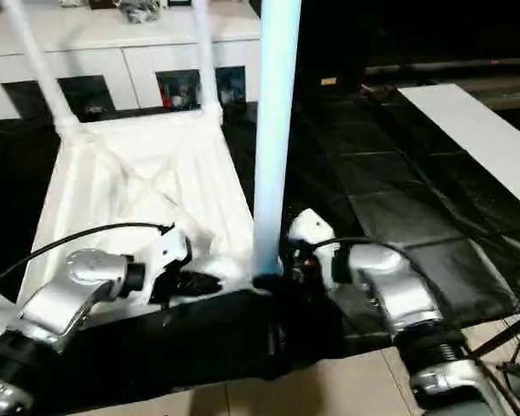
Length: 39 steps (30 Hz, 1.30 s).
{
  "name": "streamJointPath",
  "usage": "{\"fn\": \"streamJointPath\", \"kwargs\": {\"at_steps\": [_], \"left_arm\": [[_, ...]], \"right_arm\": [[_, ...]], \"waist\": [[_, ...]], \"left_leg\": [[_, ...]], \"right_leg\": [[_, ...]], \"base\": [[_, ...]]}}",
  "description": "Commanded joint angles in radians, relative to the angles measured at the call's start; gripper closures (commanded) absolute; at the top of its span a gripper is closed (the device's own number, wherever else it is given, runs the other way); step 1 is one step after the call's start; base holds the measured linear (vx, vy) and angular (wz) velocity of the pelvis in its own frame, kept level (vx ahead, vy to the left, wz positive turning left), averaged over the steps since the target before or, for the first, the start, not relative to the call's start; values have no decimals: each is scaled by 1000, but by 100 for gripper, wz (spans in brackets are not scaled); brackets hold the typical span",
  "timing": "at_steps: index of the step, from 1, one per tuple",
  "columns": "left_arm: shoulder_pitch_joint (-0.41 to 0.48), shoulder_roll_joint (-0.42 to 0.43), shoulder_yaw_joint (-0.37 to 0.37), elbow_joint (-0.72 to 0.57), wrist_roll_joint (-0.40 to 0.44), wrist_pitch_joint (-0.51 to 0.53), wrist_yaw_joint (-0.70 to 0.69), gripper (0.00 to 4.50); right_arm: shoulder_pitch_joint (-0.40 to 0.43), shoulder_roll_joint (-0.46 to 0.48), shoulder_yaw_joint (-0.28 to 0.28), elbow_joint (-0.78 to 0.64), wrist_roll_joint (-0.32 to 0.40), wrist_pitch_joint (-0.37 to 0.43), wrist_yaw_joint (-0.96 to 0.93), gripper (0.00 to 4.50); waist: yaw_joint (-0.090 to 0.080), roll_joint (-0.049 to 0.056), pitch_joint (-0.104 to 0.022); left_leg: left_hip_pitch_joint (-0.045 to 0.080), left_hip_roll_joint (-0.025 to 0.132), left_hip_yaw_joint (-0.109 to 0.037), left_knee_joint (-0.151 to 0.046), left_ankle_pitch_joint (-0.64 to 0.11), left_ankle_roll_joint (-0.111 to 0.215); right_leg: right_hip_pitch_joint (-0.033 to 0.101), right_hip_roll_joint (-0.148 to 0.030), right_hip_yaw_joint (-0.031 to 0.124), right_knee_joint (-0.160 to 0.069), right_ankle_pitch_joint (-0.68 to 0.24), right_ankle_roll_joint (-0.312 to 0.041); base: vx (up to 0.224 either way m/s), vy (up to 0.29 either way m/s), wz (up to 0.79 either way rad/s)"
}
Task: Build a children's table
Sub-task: Rotate leg to tighten
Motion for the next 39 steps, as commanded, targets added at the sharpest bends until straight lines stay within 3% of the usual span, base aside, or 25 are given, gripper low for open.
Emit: {"fn": "streamJointPath", "kwargs": {"at_steps": [1, 8, 18, 20, 21, 24, 26, 29, 32, 34, 35, 37, 38, 39], "left_arm": [[-3, -6, -18, -37, -23, -2, -30, 450], [1, -14, -13, -37, -19, 4, -35, 450], [15, -4, -15, -33, -17, 5, -30, 450], [12, -21, -6, -9, -3, 15, 17, 450], [9, -29, -2, 0, 2, 20, 36, 450], [-19, -100, 39, 67, 25, 25, 185, 450], [-43, -138, 54, 109, 51, 22, 280, 450], [-79, -189, 76, 161, 72, 41, 395, 450], [-137, -279, 114, 245, 95, 77, 572, 450], [-166, -316, 123, 294, 109, 67, 638, 450], [-178, -326, 120, 317, 118, 59, 655, 450], [-187, -327, 107, 334, 128, 48, 647, 450], [-186, -322, 100, 329, 129, 43, 628, 450], [-185, -316, 95, 322, 128, 39, 612, 450]], "right_arm": [[-5, 18, 5, -14, -1, 4, -2, 20], [-10, 42, 17, 34, -24, -17, -21, 86], [4, 50, 5, 60, -35, -27, -54, 172], [-15, 89, -33, 118, -54, -40, -188, 175], [-23, 104, -47, 140, -59, -43, -238, 177], [-48, 189, -118, 206, -58, -6, -474, 178], [-61, 241, -160, 235, -56, 19, -620, 178], [-76, 304, -203, 269, -47, 44, -773, 178], [-111, 413, -263, 341, -28, 44, -996, 178], [-141, 453, -264, 388, -39, 26, -1066, 178], [-156, 469, -254, 411, -51, 11, -1079, 178], [-173, 485, -240, 424, -55, -22, -1044, 178], [-174, 484, -224, 406, -55, -51, -988, 178], [-173, 479, -210, 386, -58, -75, -944, 123]], "waist": [[0, -7, -58], [-2, -10, -60], [-3, -8, -60], [-7, -6, -57], [-15, -8, -54], [-31, -9, -47], [-38, -11, -48], [-38, -11, -47], [-40, -8, -47], [-42, -4, -49], [-42, -5, -50], [-41, -6, -50], [-40, -10, -52], [-35, -10, -54]], "left_leg": [[11, 53, -14, -80, -219, 52], [8, 50, -14, -76, -182, 61], [9, 50, -14, -75, -184, 63], [10, 51, -13, -78, -204, 53], [4, 48, -17, -83, -233, 36], [14, 45, -21, -86, -317, -1], [14, 41, -26, -87, -338, -14], [22, 38, -27, -85, -362, -11], [27, 35, -28, -85, -371, -21], [21, 37, -31, -90, -380, -21], [24, 38, -30, -91, -388, -21], [26, 35, -29, -90, -401, -19], [20, 37, -29, -92, -388, -11], [15, 38, -28, -92, -369, -2]], "right_leg": [[53, -53, 41, -53, -243, -234], [55, -52, 40, -48, -205, -240], [54, -51, 40, -49, -217, -237], [49, -53, 41, -53, -245, -235], [53, -53, 40, -56, -294, -222], [45, -53, 38, -73, -437, -178], [46, -54, 35, -78, -491, -148], [37, -55, 33, -92, -559, -108], [30, -52, 28, -100, -592, -90], [33, -52, 26, -99, -565, -86], [29, -49, 26, -100, -536, -89], [30, -50, 28, -98, -514, -97], [34, -52, 30, -94, -481, -103], [39, -53, 32, -90, -445, -113]], "base": [[0, 0, 0], [0, 0, 0], [0, 0, 0], [0, 0, 0], [0, 0, 0], [0, 0, 0], [0, 0, 0], [0, 0, 0], [0, 0, 0], [0, 0, 0], [0, 0, 0], [0, 0, 0], [0, 0, 0], [0, 0, 0]]}}
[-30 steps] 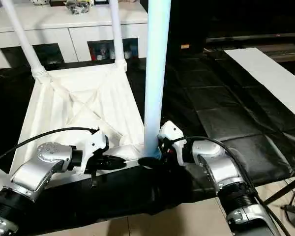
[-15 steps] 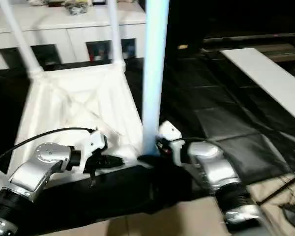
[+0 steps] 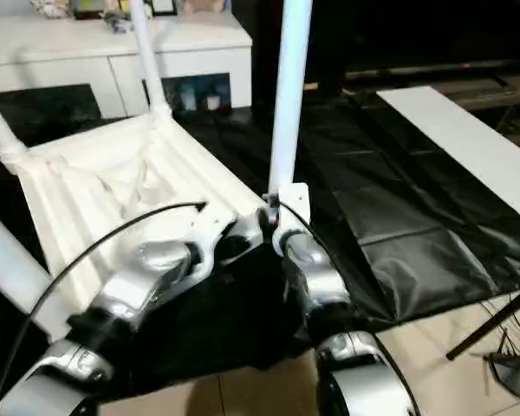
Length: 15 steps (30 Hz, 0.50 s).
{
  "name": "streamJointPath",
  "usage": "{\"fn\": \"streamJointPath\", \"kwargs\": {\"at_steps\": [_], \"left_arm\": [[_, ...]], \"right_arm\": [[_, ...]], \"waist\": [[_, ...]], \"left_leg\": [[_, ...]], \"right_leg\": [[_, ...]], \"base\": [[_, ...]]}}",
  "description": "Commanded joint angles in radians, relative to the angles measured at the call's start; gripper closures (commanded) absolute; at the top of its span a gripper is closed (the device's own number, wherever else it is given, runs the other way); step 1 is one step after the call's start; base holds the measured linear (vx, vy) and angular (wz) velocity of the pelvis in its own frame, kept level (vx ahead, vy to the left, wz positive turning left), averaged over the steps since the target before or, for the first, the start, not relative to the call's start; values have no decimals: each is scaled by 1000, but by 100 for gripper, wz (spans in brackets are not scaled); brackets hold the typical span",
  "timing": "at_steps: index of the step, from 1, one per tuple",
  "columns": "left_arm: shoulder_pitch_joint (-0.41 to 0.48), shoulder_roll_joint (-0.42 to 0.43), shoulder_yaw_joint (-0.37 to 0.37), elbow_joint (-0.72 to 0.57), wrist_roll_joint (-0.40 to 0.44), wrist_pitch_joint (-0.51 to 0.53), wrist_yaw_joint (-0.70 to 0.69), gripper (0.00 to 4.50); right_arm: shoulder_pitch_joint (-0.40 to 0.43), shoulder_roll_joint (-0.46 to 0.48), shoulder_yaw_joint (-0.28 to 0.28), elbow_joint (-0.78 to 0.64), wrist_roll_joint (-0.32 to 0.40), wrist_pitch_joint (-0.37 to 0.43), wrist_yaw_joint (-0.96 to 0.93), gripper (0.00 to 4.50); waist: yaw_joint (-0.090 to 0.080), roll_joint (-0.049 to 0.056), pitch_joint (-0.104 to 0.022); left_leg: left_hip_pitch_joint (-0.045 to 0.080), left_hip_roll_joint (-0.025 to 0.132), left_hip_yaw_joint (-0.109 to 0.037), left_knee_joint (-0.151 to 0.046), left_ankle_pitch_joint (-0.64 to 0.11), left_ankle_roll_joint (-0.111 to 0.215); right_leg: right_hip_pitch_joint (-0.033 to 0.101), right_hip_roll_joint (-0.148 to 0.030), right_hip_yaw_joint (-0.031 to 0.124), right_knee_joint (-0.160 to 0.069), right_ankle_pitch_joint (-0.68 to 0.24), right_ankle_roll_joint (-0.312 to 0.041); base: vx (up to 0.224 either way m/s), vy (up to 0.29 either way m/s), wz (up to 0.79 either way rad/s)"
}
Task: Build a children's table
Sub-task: Rotate leg to tighten
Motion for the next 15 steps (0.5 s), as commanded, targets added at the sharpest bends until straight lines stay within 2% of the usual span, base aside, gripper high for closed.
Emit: {"fn": "streamJointPath", "kwargs": {"at_steps": [1, 3, 4, 5, 6, 7, 9, 10, 11, 13, 15], "left_arm": [[3, 28, 27, 17, 16, -21, 33, 450], [5, 33, 25, 13, 16, -21, 26, 450], [8, 44, 18, 7, 18, -28, 4, 450], [15, 54, 12, -8, 16, -32, -21, 450], [15, 54, 12, -8, 16, -32, -21, 450], [32, 81, -6, -44, 5, -49, -95, 450], [46, 100, -14, -73, -9, -51, -145, 450], [61, 121, -26, -104, -25, -53, -201, 450], [68, 130, -32, -118, -32, -54, -228, 450], [87, 159, -47, -150, -51, -67, -299, 450], [115, 204, -67, -199, -88, -72, -400, 450]], "right_arm": [[19, 19, 61, -40, 6, -49, 140, 123], [18, 12, 63, -49, 2, -53, 153, 109], [17, 4, 59, -58, 7, -53, 169, 109], [14, -13, 59, -64, 5, -56, 188, 96], [14, -13, 59, -64, 5, -56, 188, 74], [7, -49, 49, -79, 22, -59, 246, 74], [7, -88, 65, -93, 22, -56, 318, 58], [13, -128, 85, -113, 22, -54, 401, 46], [19, -144, 92, -125, 22, -53, 439, 46], [43, -199, 128, -166, 21, -50, 559, 46], [96, -293, 192, -254, 25, -28, 772, 46]], "waist": [[0, -6, -55], [3, -6, -55], [1, -8, -55], [-2, -8, -58], [-1, -7, -58], [2, -6, -61], [6, -8, -69], [8, -4, -67], [12, -3, -69], [16, -3, -67], [20, 1, -67]], "left_leg": [[5, 43, -23, -91, -357, 6], [3, 44, -18, -88, -325, 21], [-7, 42, -20, -89, -303, 31], [-13, 44, -22, -90, -284, 36], [-12, 44, -22, -88, -276, 38], [-8, 45, -19, -83, -244, 42], [-14, 46, -18, -76, -166, 65], [-10, 47, -13, -72, -134, 86], [-9, 47, -12, -69, -110, 105], [-9, 49, -11, -68, -112, 119], [-4, 51, -12, -68, -129, 122]], "right_leg": [[30, -54, 33, -81, -419, -125], [33, -54, 36, -75, -363, -152], [42, -54, 35, -69, -348, -160], [47, -55, 32, -66, -355, -158], [46, -56, 33, -68, -359, -159], [43, -57, 35, -66, -325, -173], [52, -56, 35, -51, -215, -205], [44, -53, 36, -46, -157, -229], [47, -51, 35, -38, -108, -251], [48, -51, 34, -35, -89, -264], [48, -48, 33, -34, -88, -272]], "base": [[0, 0, 0], [0, 0, 0], [0, 0, 0], [0, 0, 0], [0, 0, 0], [0, 0, 0], [0, 0, 0], [0, 0, 0], [0, 0, 0], [0, 0, 0], [0, 0, 0]]}}
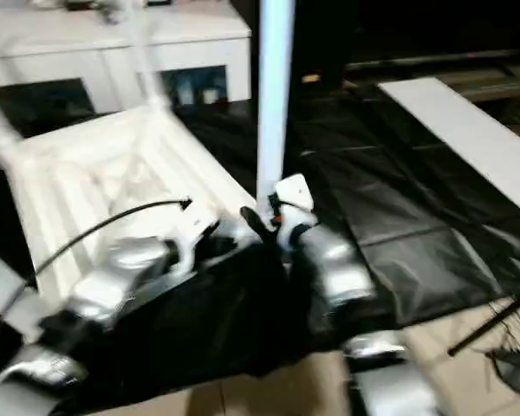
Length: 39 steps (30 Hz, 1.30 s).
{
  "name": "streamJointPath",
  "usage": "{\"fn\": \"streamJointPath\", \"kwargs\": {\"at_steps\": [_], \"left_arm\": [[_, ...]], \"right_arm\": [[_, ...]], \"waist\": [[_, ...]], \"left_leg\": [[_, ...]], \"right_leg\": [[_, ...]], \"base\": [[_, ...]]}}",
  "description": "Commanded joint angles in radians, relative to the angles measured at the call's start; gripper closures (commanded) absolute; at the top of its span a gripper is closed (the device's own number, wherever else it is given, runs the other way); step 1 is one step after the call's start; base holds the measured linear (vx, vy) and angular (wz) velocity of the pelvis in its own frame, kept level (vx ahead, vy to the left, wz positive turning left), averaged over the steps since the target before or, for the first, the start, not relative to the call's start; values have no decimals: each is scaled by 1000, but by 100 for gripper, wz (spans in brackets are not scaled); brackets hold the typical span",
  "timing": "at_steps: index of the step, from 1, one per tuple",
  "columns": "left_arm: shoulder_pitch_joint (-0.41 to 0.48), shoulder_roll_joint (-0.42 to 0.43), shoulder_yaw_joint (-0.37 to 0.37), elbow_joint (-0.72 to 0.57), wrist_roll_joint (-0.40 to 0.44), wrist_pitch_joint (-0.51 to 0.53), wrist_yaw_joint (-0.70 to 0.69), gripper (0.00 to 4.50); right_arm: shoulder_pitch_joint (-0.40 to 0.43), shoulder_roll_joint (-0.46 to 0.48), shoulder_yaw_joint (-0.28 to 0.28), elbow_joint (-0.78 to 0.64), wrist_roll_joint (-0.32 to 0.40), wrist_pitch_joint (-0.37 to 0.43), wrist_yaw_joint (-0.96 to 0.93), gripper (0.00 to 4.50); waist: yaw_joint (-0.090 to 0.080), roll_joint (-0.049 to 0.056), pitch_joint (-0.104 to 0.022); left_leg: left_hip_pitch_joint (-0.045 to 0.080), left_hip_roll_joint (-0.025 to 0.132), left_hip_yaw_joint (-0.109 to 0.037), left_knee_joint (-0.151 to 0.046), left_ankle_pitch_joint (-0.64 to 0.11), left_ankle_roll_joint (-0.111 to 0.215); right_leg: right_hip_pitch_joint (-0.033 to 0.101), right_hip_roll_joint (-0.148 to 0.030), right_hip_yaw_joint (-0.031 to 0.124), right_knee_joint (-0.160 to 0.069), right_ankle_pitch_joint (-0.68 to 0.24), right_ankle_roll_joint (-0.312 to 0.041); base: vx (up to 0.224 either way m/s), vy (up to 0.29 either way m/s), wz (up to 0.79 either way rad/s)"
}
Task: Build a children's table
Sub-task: Rotate leg to tighten
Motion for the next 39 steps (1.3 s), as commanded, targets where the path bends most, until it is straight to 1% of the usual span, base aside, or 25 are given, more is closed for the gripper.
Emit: {"fn": "streamJointPath", "kwargs": {"at_steps": [1, 3, 4, 5, 6, 7, 8, 9, 11, 13, 14, 17, 20, 21, 23, 25, 27, 28, 31, 33, 34, 35, 36, 37, 39], "left_arm": [[33, 26, -38, -48, -45, -19, -118, 450], [52, 71, -46, -92, -65, -8, -204, 450], [58, 83, -43, -106, -76, 1, -229, 450], [59, 86, -42, -109, -78, 3, -234, 450], [62, 95, -40, -117, -84, 6, -250, 450], [64, 104, -37, -122, -85, 3, -262, 450], [64, 104, -37, -122, -85, 3, -262, 450], [63, 107, -32, -118, -84, -1, -263, 450], [62, 108, -29, -113, -85, -2, -261, 450], [62, 112, -27, -110, -88, -4, -261, 450], [63, 114, -26, -113, -90, -1, -265, 450], [69, 114, -28, -119, -90, 2, -269, 450], [71, 113, -27, -122, -89, 4, -271, 450], [72, 113, -27, -122, -89, 4, -272, 450], [75, 113, -28, -124, -89, 5, -272, 450], [76, 114, -29, -124, -89, 4, -271, 450], [79, 116, -29, -126, -91, 5, -272, 450], [82, 118, -30, -125, -92, 4, -274, 450], [84, 118, -30, -126, -92, 4, -275, 450], [86, 118, -30, -126, -92, 4, -274, 450], [88, 107, -23, -116, -88, 7, -250, 450], [88, 104, -20, -112, -86, 9, -241, 450], [86, 93, -15, -101, -79, 9, -213, 450], [84, 85, -11, -94, -76, 9, -197, 450], [75, 52, 4, -67, -64, 4, -134, 450]], "right_arm": [[55, -67, 68, -76, 9, 24, 207, 46], [110, -162, 127, -151, 23, 38, 376, 46], [118, -177, 128, -160, 32, 43, 402, 46], [119, -179, 127, -160, 34, 44, 406, 46], [122, -186, 126, -161, 38, 44, 418, 46], [124, -191, 127, -157, 34, 36, 426, 46], [124, -191, 127, -157, 34, 36, 426, 46], [117, -182, 127, -134, 18, 24, 411, 46], [110, -166, 121, -116, 12, 15, 390, 46], [102, -136, 103, -105, 26, 22, 367, 46], [103, -130, 99, -111, 41, 34, 373, 46], [106, -133, 113, -104, 34, 31, 378, 46], [107, -130, 115, -88, 18, 13, 373, 60], [107, -128, 114, -84, 16, 9, 372, 60], [112, -118, 108, -68, 9, -7, 357, 93], [115, -114, 105, -63, 7, -12, 351, 101], [122, -104, 95, -62, 11, -17, 337, 110], [127, -97, 86, -63, 26, -11, 338, 134], [131, -91, 80, -64, 32, -12, 332, 145], [135, -84, 73, -64, 40, -12, 325, 167], [140, -54, 47, -54, 54, -18, 279, 172], [141, -45, 39, -51, 58, -19, 263, 174], [143, -26, 26, -43, 59, -28, 225, 176], [143, -16, 21, -39, 56, -30, 201, 177], [144, 23, 4, -21, 40, -37, 108, 179]], "waist": [[5, 2, -66], [16, -2, -63], [16, -2, -63], [18, -2, -60], [16, -1, -58], [15, -3, -56], [15, -3, -55], [13, -4, -55], [10, -6, -56], [7, -5, -58], [7, -8, -58], [7, -5, -61], [8, -7, -62], [7, -7, -61], [8, -8, -60], [7, -7, -60], [6, -7, -60], [6, -5, -59], [5, -6, -60], [4, -5, -61], [3, -8, -61], [2, -8, -60], [0, -6, -60], [-2, -7, -60], [-7, -7, -56]], "left_leg": [[10, 51, -10, -64, -137, 122], [12, 56, -5, -64, -146, 122], [10, 55, -6, -65, -152, 121], [9, 56, -5, -68, -176, 114], [12, 56, -5, -71, -216, 98], [14, 55, -6, -72, -239, 80], [15, 55, -6, -74, -250, 71], [15, 53, -7, -75, -259, 57], [14, 52, -8, -75, -256, 47], [12, 51, -10, -76, -241, 45], [13, 51, -10, -76, -233, 47], [12, 52, -9, -73, -202, 56], [11, 51, -8, -71, -187, 67], [11, 51, -7, -71, -189, 68], [11, 51, -7, -71, -196, 67], [12, 51, -8, -72, -200, 61], [13, 51, -7, -72, -206, 60], [12, 51, -8, -73, -209, 59], [12, 51, -8, -73, -210, 58], [12, 51, -8, -73, -208, 59], [10, 51, -9, -73, -201, 60], [10, 51, -8, -73, -201, 62], [10, 51, -9, -74, -209, 55], [11, 50, -9, -74, -216, 51], [12, 49, -11, -78, -246, 35]], "right_leg": [[63, -50, 37, -37, -85, -269], [60, -48, 38, -37, -84, -276], [64, -49, 38, -36, -90, -277], [63, -50, 39, -39, -126, -273], [59, -52, 39, -45, -187, -267], [56, -53, 41, -51, -233, -254], [56, -54, 42, -54, -255, -249], [56, -55, 43, -57, -282, -238], [56, -56, 44, -59, -298, -226], [57, -55, 43, -57, -289, -223], [56, -54, 43, -55, -277, -224], [58, -52, 42, -48, -220, -237], [59, -54, 42, -46, -194, -249], [59, -54, 42, -47, -199, -249], [59, -55, 42, -49, -221, -245], [58, -55, 42, -50, -236, -239], [57, -53, 42, -51, -237, -237], [58, -54, 42, -51, -239, -236], [58, -53, 42, -50, -231, -238], [59, -53, 42, -50, -227, -239], [61, -54, 42, -48, -221, -240], [59, -54, 43, -49, -223, -240], [58, -55, 43, -51, -241, -236], [58, -55, 43, -53, -251, -234], [57, -55, 42, -60, -310, -217]], "base": [[0, 0, 0], [0, 0, 0], [0, 0, 0], [0, 0, 0], [0, 0, 0], [0, 0, 0], [0, 0, 0], [0, 0, 0], [0, 0, 0], [0, 0, 0], [0, 0, 0], [0, 0, 0], [0, 0, 0], [0, 0, 0], [0, 0, 0], [0, 0, 0], [0, 0, 0], [0, 0, 0], [0, 0, 0], [0, 0, 0], [0, 0, 0], [0, 0, 0], [0, 0, 0], [0, 0, 0], [0, 0, 0]]}}
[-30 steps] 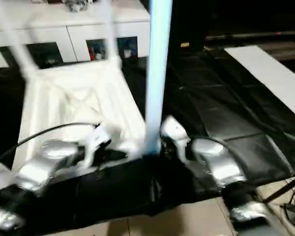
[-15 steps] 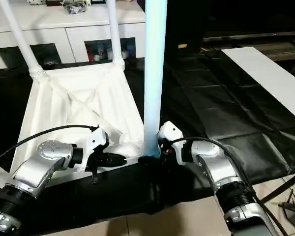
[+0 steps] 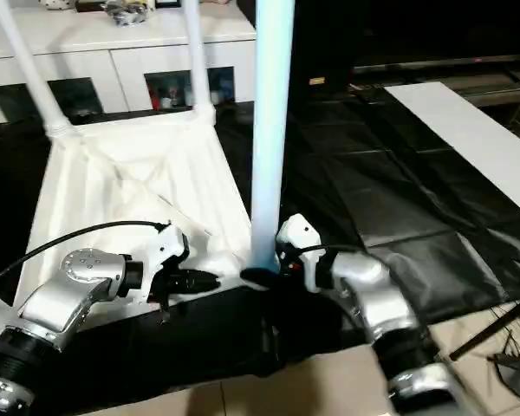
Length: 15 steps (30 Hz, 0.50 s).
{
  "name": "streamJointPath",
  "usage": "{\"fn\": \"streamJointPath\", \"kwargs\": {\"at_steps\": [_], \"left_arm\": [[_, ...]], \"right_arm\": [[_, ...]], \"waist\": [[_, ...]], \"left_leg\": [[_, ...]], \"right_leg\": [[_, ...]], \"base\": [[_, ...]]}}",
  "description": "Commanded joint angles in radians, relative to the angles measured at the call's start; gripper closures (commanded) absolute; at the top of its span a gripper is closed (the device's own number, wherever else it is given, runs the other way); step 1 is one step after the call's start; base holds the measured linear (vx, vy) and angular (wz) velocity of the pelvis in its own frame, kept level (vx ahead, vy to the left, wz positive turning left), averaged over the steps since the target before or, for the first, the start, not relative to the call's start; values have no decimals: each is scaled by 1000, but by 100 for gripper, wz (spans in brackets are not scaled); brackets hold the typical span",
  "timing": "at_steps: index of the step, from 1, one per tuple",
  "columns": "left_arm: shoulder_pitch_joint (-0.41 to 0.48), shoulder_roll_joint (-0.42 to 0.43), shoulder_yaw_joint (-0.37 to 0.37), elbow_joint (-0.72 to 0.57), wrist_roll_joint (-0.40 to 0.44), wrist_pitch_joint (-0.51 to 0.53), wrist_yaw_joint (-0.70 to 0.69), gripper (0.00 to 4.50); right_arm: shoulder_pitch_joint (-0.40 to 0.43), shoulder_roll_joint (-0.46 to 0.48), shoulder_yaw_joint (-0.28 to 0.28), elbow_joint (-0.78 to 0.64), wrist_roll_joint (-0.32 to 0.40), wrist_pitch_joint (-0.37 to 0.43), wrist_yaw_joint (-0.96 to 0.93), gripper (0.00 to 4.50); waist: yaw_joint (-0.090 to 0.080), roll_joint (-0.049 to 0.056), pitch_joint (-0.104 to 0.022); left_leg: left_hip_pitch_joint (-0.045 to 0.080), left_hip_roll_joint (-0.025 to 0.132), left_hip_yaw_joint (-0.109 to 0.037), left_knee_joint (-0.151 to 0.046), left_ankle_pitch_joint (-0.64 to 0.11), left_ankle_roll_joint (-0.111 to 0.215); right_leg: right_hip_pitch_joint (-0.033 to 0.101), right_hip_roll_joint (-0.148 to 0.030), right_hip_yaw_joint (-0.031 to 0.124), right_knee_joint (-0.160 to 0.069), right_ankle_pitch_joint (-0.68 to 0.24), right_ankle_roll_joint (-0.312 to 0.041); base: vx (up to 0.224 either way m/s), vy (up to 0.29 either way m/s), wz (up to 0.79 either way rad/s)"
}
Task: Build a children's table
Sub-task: Rotate leg to tighten
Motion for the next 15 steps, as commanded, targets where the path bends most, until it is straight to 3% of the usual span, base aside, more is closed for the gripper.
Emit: {"fn": "streamJointPath", "kwargs": {"at_steps": [1, 3, 5, 7, 8, 10, 12, 15], "left_arm": [[-6, -38, -6, 10, -5, -3, 35, 450], [-14, -60, 2, 30, 8, -7, 81, 450], [-62, -150, 28, 120, 47, 9, 266, 450], [-96, -206, 49, 183, 68, 24, 389, 450], [-112, -226, 57, 212, 80, 23, 445, 450], [-154, -272, 71, 292, 109, 7, 578, 450], [-165, -285, 74, 314, 118, -1, 612, 450], [-198, -319, 83, 371, 141, -35, 656, 450]], "right_arm": [[-2, 37, -10, 29, -2, 7, -85, 179], [-2, 60, -15, 40, -18, 3, -143, 180], [-16, 147, -26, 87, -80, 18, -372, 180], [-28, 194, -25, 118, -119, 29, -497, 180], [-38, 213, -28, 135, -128, 34, -540, 181], [-81, 271, -63, 191, -114, 60, -661, 181], [-95, 289, -75, 209, -106, 66, -692, 181], [-142, 325, -94, 256, -118, 54, -749, 181]], "waist": [[0, -6, -55], [-6, -6, -52], [-12, -6, -49], [-15, -12, -41], [-15, -10, -44], [-19, -6, -42], [-16, -7, -44], [-18, -3, -45]], "left_leg": [[7, 48, -17, -85, -250, 34], [9, 47, -19, -87, -279, 21], [10, 45, -18, -89, -298, 10], [24, 37, -22, -87, -358, -8], [26, 35, -24, -86, -369, -8], [31, 34, -26, -87, -396, -7], [37, 32, -27, -85, -417, -4], [26, 36, -31, -94, -423, 3]], "right_leg": [[51, -53, 38, -64, -330, -204], [48, -54, 38, -71, -380, -186], [40, -50, 38, -76, -421, -168], [35, -52, 30, -92, -556, -131], [34, -57, 30, -101, -613, -100], [25, -52, 27, -109, -642, -78], [21, -51, 23, -115, -651, -64], [27, -52, 24, -111, -610, -61]], "base": [[0, 0, 0], [0, 0, 0], [0, 0, 0], [0, 0, 0], [0, 0, 0], [0, 0, 0], [0, 0, 0], [0, 0, 0]]}}
